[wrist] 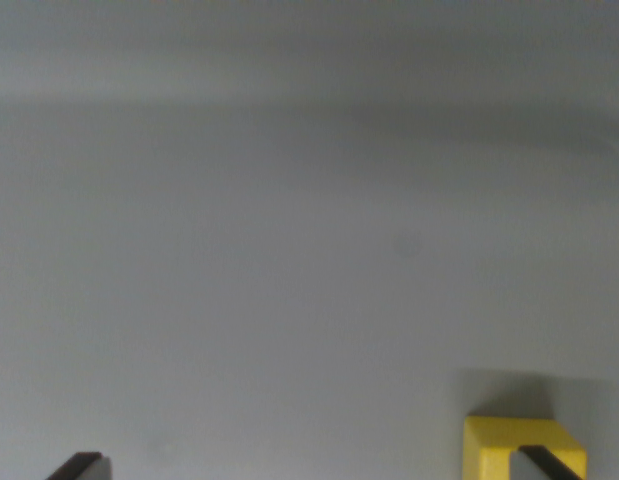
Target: Pick yellow cube
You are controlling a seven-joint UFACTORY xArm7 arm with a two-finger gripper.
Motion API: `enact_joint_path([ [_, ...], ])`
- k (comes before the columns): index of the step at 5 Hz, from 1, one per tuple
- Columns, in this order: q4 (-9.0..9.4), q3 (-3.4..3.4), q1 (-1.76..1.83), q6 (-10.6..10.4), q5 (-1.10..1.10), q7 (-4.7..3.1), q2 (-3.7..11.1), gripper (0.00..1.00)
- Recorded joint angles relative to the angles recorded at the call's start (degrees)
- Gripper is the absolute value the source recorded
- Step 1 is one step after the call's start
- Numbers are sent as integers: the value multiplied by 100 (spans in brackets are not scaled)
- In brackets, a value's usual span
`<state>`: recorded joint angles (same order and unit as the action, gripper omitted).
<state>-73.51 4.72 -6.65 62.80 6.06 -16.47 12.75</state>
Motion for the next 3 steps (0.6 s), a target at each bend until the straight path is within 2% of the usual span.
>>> enact_joint_path([
  [1, 0, 0, 0, 0, 0, 0, 0, 0],
  [2, 152, 44, -75, -273, 59, -175, 154, 0],
  [3, 152, 44, -75, -273, 59, -175, 154, 0],
])
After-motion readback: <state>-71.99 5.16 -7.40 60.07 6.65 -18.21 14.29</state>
